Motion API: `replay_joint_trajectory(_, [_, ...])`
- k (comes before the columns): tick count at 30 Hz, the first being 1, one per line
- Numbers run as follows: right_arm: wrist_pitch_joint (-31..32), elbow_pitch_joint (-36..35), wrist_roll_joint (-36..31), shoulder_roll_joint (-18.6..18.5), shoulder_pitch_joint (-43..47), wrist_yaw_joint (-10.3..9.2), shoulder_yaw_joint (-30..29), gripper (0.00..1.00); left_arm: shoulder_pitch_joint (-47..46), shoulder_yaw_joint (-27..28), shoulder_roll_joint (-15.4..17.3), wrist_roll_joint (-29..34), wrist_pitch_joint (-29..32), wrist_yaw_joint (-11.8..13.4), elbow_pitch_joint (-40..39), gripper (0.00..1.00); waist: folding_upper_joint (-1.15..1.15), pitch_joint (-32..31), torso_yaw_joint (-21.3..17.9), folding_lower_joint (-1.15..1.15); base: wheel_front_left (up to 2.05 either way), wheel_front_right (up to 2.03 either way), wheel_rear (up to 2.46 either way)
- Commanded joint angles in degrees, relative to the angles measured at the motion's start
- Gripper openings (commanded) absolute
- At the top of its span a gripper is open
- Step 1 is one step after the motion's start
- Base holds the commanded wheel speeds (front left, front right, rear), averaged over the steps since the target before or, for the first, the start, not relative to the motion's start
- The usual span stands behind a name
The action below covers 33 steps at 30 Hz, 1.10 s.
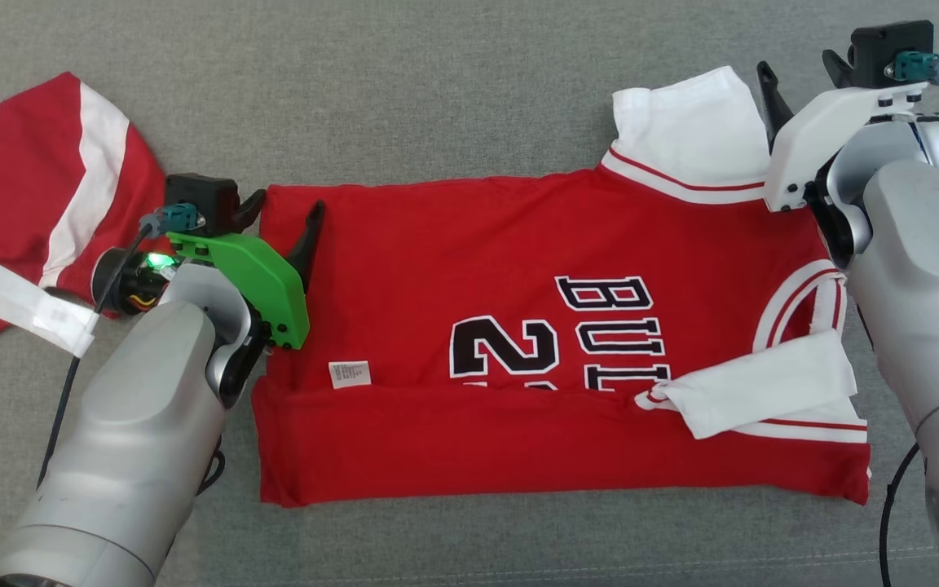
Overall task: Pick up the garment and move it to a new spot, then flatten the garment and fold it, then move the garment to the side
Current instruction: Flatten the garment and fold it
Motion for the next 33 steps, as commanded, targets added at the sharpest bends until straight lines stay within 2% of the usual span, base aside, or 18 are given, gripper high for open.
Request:
replay_joint_trajectory(1, [0.42, 1.45, -0.3, 0.0, -1.29, 0.01, 0.1, 1.0, -1.47, -0.64, 0.31, -0.92, -0.21, -0.16, 0.54, 1.0, 0.0, 1.55, 1.01, 0.0, 0.0, 0.0, 0.0])
replay_joint_trajectory(10, [1.36, 8.79, -1.38, -0.4, -7.28, 0.01, -0.94, 1.0, -6.15, -5.49, -0.51, -4.89, -0.58, -0.16, 3.43, 1.0, 0.0, 4.83, 2.28, 0.0, 0.0, 0.0, 0.0])
replay_joint_trajectory(22, [4.62, 12.06, -2.28, -1.08, -10.8, 0.01, -1.51, 1.0, -9.14, -10.62, -1.8, -9.79, -1.36, -0.16, 5.23, 1.0, 0.0, 7.91, 4.14, 0.0, 0.0, 0.0, 0.0])
replay_joint_trajectory(23, [5.12, 12.2, -2.05, -0.95, -10.88, 0.01, -1.78, 0.99, -9.19, -10.93, -1.9, -10.32, -1.25, -0.17, 5.3, 0.92, 0.0, 7.99, 4.21, 0.0, 0.0, 0.0, 0.0])
replay_joint_trajectory(24, [5.63, 12.35, -1.72, -0.64, -10.88, 0.01, -2.13, 0.63, -9.22, -11.35, -2.04, -10.96, -1.02, -0.17, 5.41, 0.45, 0.0, 8.02, 4.28, 0.0, 0.0, 0.0, 0.0])
replay_joint_trajectory(25, [6.04, 12.48, -1.65, -0.41, -10.82, 0.01, -2.31, 0.45, -9.2, -11.7, -2.13, -11.27, -0.91, -0.17, 5.48, 0.31, 0.0, 7.99, 4.33, 0.0, 0.0, 0.0, 0.0])
replay_joint_trajectory(26, [6.16, 12.59, -1.64, -0.31, -10.84, 0.01, -2.43, 0.0, -9.2, -12.19, -2.17, -11.63, -0.92, -0.17, 5.58, 0.0, 0.0, 7.94, 4.37, 0.0, 0.0, 0.0, 0.0])
replay_joint_trajectory(33, [2.77, 12.64, -1.33, -0.65, -9.36, -0.02, -3.49, 0.0, -9.45, -14.02, -1.44, -14.53, -3.82, -0.09, 5.65, 0.0, 0.0, 5.97, 4.05, 0.0, 0.0, 0.0, 0.0])
